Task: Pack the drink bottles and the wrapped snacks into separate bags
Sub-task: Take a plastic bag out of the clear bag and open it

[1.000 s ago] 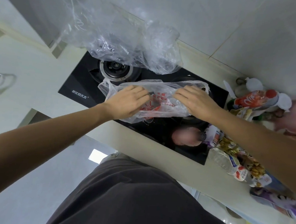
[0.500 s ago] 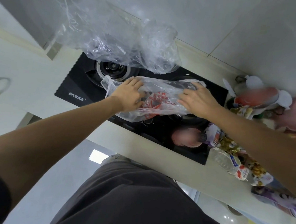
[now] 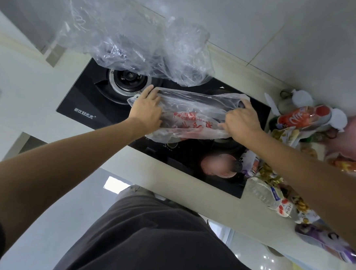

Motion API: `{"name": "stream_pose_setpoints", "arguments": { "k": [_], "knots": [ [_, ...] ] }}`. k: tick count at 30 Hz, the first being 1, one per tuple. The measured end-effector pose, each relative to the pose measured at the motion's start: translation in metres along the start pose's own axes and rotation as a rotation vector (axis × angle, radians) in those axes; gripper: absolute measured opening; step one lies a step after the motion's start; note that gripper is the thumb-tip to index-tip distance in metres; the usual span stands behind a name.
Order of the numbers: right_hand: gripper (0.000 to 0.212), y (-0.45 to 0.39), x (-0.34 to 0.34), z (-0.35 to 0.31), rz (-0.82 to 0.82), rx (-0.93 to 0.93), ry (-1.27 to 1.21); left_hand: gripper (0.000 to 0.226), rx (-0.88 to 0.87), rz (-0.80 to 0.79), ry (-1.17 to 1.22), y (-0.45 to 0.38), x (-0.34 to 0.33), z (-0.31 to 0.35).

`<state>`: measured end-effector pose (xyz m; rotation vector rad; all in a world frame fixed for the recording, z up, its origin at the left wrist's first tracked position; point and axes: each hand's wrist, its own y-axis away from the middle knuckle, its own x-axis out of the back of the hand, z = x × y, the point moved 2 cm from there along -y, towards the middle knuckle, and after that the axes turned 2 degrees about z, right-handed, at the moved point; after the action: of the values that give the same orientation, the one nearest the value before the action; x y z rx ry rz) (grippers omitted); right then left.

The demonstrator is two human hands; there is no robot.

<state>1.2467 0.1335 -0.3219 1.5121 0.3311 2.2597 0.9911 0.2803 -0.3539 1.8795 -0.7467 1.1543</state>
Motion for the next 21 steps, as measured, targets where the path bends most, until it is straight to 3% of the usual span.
{"name": "stream_pose_setpoints", "arguments": {
  "k": [4, 8, 11, 14, 17, 19, 21],
  "knots": [
    [0.05, -0.001, -0.006, -0.004, -0.019, 0.012, 0.004, 0.059, 0.032, -0.046, -0.023, 0.009, 0.004, -0.001],
    [0.074, 0.002, -0.011, -0.009, 0.017, 0.066, 0.022, 0.055, 0.065, -0.06, -0.003, 0.022, 0.005, -0.003],
    [0.069, 0.003, -0.012, -0.011, 0.031, 0.136, 0.048, 0.053, 0.076, -0.034, 0.036, 0.031, 0.002, 0.004],
    [0.059, 0.003, -0.008, -0.011, 0.083, 0.253, 0.022, 0.068, 0.042, -0.016, 0.132, 0.035, -0.002, 0.018],
    [0.073, 0.003, -0.005, -0.014, 0.039, 0.326, -0.121, 0.08, -0.007, -0.024, 0.265, 0.038, -0.006, 0.026],
    [0.073, 0.001, -0.007, -0.014, -0.001, 0.324, -0.239, 0.071, 0.011, -0.024, 0.337, 0.039, -0.01, 0.029],
    [0.061, 0.0, -0.012, -0.013, -0.03, 0.311, -0.31, 0.046, 0.042, -0.025, 0.384, 0.039, -0.014, 0.031]
  ]
}}
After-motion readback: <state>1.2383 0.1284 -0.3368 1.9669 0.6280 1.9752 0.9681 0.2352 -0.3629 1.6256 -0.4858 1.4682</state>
